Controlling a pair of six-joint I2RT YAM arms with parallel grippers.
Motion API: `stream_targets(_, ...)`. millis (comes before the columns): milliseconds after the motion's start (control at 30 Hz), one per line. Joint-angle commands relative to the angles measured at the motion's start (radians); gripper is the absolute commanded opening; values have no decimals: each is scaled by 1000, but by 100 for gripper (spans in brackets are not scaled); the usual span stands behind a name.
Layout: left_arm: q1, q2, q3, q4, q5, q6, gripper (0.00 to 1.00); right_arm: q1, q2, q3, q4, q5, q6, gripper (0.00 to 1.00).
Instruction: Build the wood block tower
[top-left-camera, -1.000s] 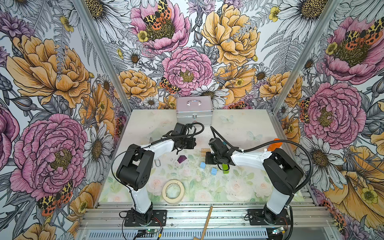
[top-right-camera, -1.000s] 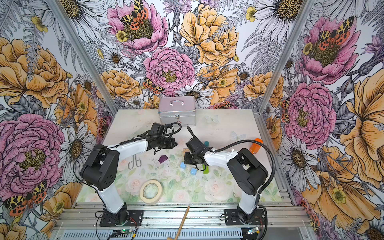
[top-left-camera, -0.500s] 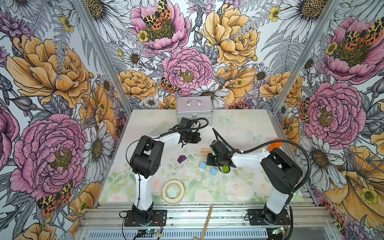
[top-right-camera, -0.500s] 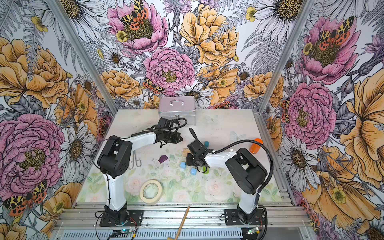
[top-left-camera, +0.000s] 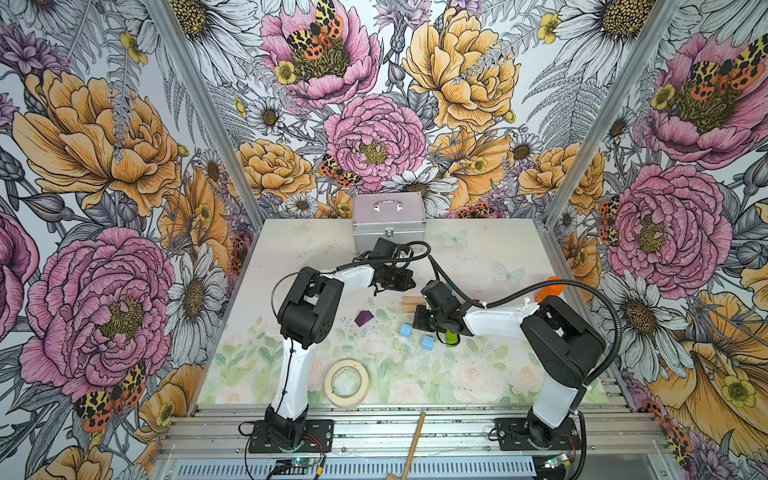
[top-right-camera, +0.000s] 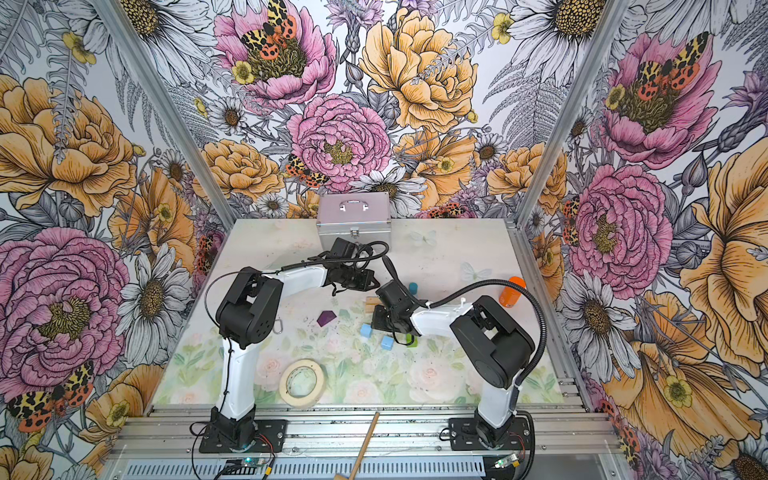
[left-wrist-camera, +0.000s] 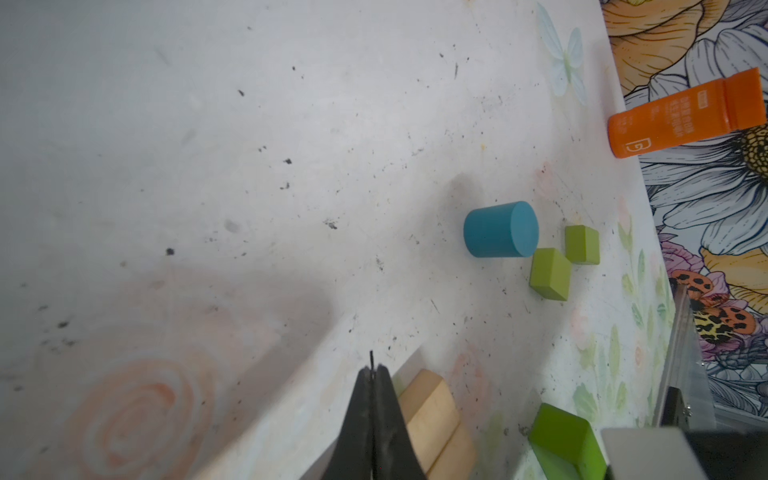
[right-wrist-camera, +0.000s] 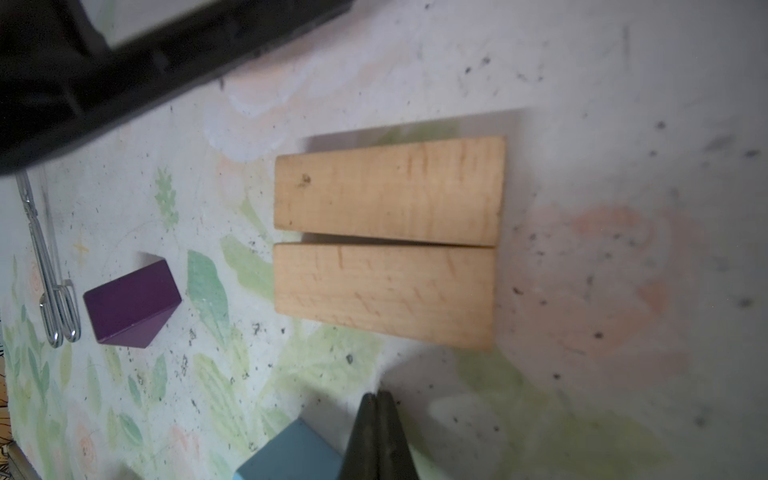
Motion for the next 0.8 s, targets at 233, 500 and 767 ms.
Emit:
stream_targets(233,-14,31,43,-29,23,31,0,-15,32,-17,17,29,22,0)
stream_targets(500,-13,32,43,-35,14,31,0,-15,51,-2,25,12,24,0)
stream_targets(767,-10,31,41,-37,11,29,0,-13,60,5,28,7,27,0)
